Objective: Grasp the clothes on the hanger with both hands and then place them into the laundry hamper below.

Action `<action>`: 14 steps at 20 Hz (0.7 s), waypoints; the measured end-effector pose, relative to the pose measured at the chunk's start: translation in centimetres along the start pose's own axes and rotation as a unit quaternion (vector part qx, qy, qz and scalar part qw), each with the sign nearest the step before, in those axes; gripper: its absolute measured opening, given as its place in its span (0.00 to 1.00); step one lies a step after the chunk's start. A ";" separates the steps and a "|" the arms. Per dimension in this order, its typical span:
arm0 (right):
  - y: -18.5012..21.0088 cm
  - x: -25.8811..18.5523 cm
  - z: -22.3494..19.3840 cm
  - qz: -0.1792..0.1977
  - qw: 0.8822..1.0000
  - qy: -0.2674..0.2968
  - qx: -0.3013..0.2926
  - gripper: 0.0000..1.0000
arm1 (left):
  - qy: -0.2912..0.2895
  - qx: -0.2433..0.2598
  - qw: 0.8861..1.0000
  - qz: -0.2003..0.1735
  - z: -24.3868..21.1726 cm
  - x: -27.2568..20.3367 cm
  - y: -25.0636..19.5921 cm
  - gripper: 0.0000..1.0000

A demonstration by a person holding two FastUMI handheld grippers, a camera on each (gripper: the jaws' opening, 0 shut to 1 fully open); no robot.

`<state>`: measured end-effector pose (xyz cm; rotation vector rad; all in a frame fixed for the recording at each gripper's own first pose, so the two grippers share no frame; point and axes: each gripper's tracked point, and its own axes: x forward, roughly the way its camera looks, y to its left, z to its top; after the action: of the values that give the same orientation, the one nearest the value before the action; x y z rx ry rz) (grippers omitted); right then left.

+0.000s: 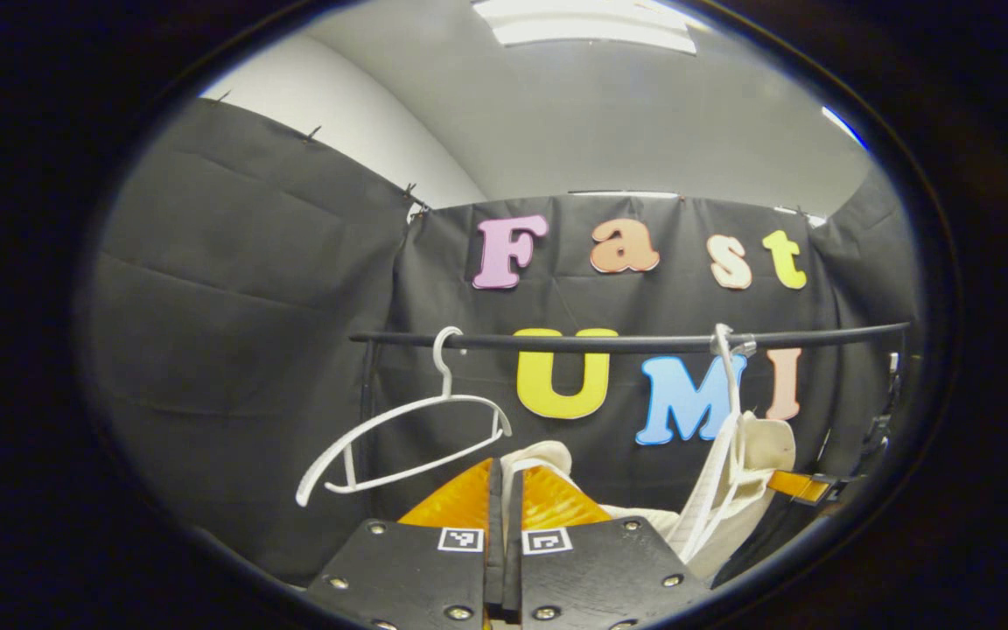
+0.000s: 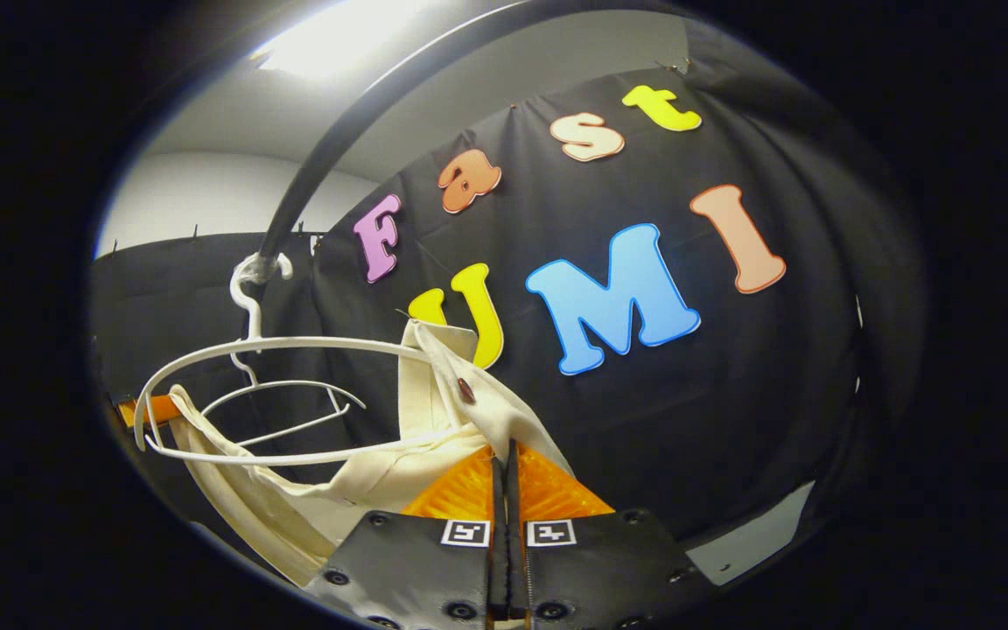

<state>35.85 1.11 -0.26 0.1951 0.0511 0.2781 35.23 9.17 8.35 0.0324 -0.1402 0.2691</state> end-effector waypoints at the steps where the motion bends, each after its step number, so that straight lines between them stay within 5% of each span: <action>1: -0.6 0.9 0.5 -0.011 1.000 -0.007 -0.002 0.01 | -0.004 0.001 1.000 0.003 0.4 -0.2 0.3 0.01; 5: -4.2 1.7 5.2 -0.086 0.991 -0.087 0.060 0.01 | -0.009 -0.014 1.000 0.019 1.1 -0.1 2.1 0.01; 9: -4.1 3.5 1.6 -0.078 0.995 -0.034 0.057 0.01 | 0.026 -0.055 0.998 -0.014 -1.7 0.8 1.1 0.00; 14: -6.0 6.1 -1.5 -0.095 0.994 -0.009 0.054 0.01 | 0.069 -0.048 0.996 -0.023 -5.7 1.6 1.0 0.01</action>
<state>43.21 -2.60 -3.08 0.2987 0.0674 0.0847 37.21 10.81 2.97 -0.0773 -0.0154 0.2181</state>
